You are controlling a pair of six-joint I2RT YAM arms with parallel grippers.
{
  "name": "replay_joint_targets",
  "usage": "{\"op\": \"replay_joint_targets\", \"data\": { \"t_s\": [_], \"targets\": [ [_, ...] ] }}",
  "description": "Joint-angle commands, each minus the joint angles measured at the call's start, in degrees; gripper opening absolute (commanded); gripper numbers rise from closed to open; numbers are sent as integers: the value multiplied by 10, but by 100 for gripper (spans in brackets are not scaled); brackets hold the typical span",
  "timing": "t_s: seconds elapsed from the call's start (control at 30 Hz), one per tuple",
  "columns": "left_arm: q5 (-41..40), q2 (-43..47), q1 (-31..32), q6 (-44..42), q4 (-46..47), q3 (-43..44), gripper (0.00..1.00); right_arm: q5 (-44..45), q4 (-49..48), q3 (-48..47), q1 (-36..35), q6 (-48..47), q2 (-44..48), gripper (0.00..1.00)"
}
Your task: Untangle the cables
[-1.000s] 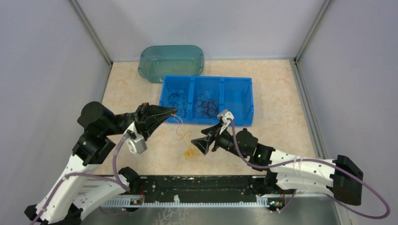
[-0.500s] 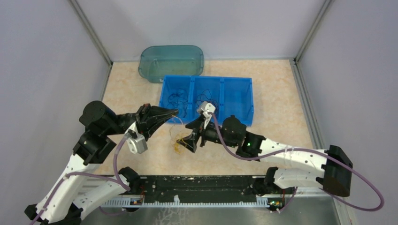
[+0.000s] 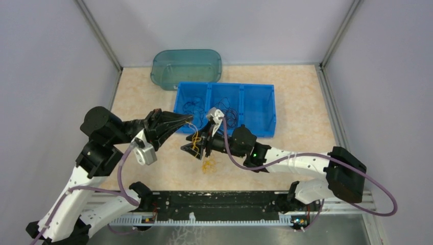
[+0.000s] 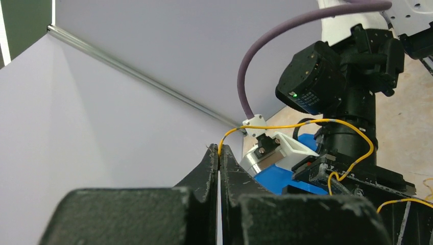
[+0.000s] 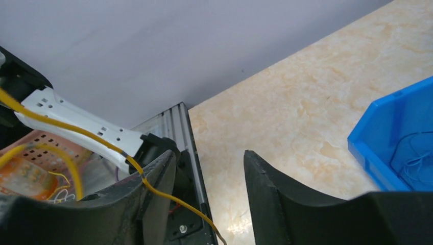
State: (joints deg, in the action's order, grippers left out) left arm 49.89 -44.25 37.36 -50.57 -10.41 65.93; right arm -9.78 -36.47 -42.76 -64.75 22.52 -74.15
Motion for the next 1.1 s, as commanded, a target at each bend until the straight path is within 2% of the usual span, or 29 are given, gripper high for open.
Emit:
{"op": "replay_joint_targets", "data": {
  "t_s": [0.0,0.27,0.73,1.07],
  "targets": [
    [16,-5,3,13,15,38,0,-1,-91,16,-5,43,-10,50],
    [18,-25,3,7,19,94,0,34,-118,74,-7,78,-14,33],
    [6,-61,3,56,65,161,0,65,-99,100,-23,76,-66,35],
    [-5,-106,3,62,97,267,0,96,-104,130,-29,83,-100,37]
  ]
}}
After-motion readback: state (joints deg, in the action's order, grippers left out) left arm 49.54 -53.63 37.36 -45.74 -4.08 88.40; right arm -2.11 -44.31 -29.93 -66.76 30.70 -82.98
